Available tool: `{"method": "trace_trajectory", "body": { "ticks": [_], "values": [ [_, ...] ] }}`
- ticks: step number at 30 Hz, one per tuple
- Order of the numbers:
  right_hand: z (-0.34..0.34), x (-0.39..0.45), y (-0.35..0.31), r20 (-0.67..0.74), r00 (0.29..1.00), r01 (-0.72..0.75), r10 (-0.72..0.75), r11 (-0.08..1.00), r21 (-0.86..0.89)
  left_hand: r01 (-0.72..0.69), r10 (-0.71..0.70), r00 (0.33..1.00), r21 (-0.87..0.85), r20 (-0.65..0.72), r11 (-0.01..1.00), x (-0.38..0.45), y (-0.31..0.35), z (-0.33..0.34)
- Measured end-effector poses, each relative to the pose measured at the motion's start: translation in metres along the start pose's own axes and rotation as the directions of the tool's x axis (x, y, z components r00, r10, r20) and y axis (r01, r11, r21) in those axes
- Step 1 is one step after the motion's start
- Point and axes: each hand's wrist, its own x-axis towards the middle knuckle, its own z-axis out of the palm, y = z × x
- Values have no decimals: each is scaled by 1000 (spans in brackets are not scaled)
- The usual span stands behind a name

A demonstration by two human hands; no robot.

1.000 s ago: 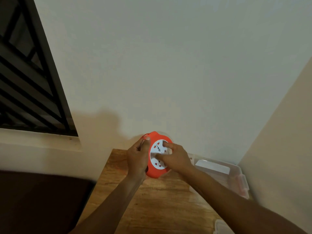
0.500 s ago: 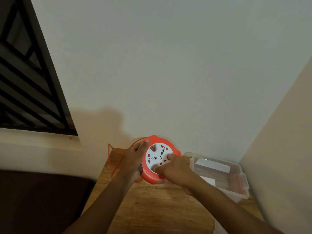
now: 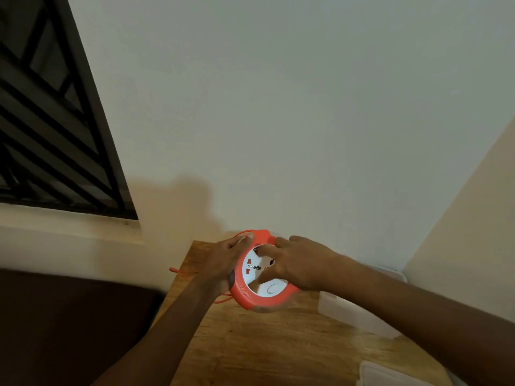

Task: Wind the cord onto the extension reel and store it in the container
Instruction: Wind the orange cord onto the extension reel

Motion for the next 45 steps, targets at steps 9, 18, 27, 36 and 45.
{"method": "trace_trajectory", "body": {
  "ticks": [9,18,27,36,45],
  "values": [
    [2,11,-10,43,993,116,-107,931,-345,-2,1,1000,38,19,999,6,-2,1],
    [21,24,-5,-242,889,-358,388,920,160,-63,51,994,-116,-99,991,12,-2,10],
    [38,40,-11,200,519,-432,831,54,900,-252,211,899,-59,-384,966,14,-14,54],
    [24,10,-29,-54,698,-487,714,529,695,27,-76,977,-239,-199,971,23,-32,19],
    [18,-8,-5,-73,990,-116,121,991,72,-48,38,992,-78,-122,996,20,-34,9]
  ]
}}
